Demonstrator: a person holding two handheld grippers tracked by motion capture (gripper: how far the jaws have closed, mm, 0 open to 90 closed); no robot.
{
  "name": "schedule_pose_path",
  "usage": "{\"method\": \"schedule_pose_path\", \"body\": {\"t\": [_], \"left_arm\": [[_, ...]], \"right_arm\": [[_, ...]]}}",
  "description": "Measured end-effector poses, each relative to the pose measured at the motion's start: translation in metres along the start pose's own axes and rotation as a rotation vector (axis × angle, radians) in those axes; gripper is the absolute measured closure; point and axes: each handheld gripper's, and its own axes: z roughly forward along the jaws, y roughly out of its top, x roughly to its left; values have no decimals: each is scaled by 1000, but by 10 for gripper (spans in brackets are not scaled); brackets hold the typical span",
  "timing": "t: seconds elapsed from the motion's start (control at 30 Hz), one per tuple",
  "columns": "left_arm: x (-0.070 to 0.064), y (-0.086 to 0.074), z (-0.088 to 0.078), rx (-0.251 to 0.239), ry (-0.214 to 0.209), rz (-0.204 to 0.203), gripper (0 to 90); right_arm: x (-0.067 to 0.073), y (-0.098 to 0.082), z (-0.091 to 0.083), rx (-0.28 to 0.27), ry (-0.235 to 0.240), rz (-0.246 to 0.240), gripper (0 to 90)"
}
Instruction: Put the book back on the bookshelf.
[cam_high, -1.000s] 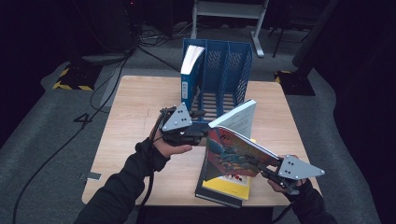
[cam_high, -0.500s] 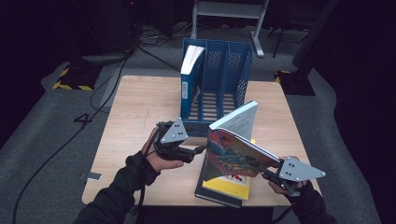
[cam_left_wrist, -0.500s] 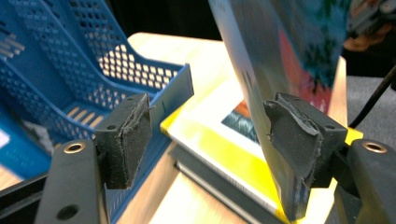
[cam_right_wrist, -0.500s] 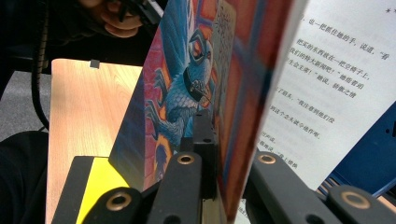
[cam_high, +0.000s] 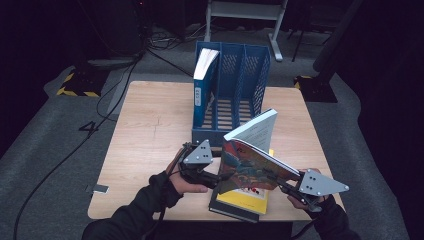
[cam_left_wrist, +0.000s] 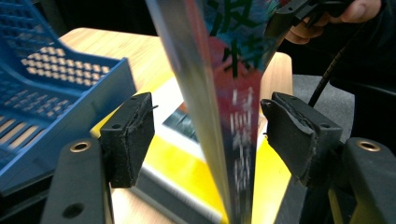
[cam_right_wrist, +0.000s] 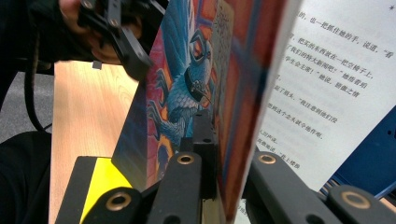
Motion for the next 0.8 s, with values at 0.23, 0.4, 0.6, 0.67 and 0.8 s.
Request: {"method": "schedule_pose_path", "body": {"t": [0.23,0.4,0.6,0.67,0.8], "left_arm": [[6,9,21,-67,-43,13,424],[10,20,23,-89,-31,28,463],[12,27,22,-100,-20,71,598],[10,28,21,-104,-28,94,652],[6,29,19,-103,-40,131,691]], "right_arm": [[1,-1,-2,-7,2,-4,859],[-1,-5,-2,0,-21,6,834],[-10,-13,-3,17,-62,36,774],[-14,-16,-3,21,-81,56,736],[-18,-20,-5,31,-96,80,682]]}}
